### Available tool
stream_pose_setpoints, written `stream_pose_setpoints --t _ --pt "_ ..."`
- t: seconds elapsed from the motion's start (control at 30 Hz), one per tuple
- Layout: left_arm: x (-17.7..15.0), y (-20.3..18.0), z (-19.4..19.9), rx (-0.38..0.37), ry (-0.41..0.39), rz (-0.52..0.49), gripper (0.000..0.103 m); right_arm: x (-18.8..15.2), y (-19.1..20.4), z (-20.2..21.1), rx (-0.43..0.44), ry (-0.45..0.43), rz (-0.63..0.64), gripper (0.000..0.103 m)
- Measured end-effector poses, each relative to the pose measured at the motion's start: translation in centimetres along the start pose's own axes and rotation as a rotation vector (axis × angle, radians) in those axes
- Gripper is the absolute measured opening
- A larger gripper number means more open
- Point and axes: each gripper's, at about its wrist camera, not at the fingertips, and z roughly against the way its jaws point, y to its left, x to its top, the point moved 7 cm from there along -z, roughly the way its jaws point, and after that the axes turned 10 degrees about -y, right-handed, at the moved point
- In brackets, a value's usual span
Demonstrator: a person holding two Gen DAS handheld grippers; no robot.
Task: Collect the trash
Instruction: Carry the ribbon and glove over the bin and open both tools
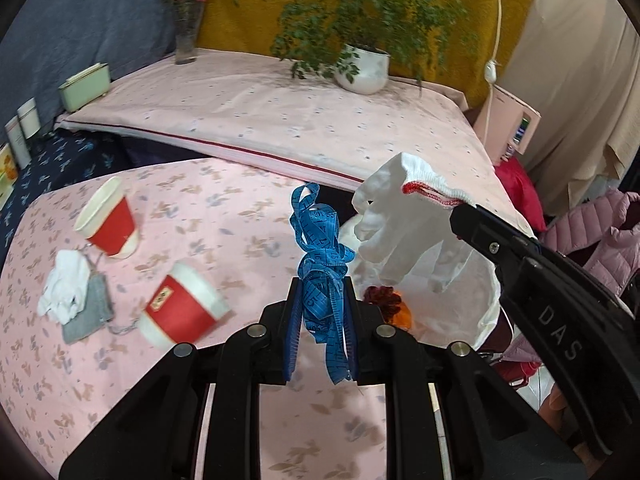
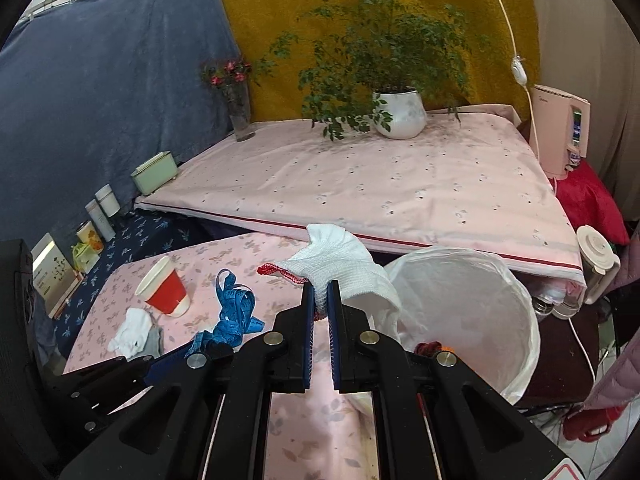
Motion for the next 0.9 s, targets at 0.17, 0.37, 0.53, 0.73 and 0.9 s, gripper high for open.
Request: stream_pose_setpoints --t 0.17,0.37,0.53,0.73,0.9 --pt "0.2 -3.3 -1.4 -0.059 0.007 -0.028 0.018 -0.6 -3.7 -0.3 -0.044 0.009 -0.038 0.007" --pt "0.2 -6.7 -3.4 -0.125 0.027 -0.059 0.018 -1.3 -7.4 -0.8 -0.084 0.022 -0.084 0.007" --pt "-0.2 -8.3 -4.7 -0.150 0.046 -0.077 0.022 -1.9 -9.1 -0.9 -0.105 0.030 -0.104 0.007" --pt "-0.5 -7.7 -6.1 -0.110 0.042 -0.048 0.048 -2.2 -10.3 -1.4 -0.121 0.042 -0.115 0.007" --pt "-0.9 -6.5 -6.1 -0.075 0.038 -0.040 0.049 -2.7 -10.2 -2.0 -0.119 0.056 -0.108 0.007"
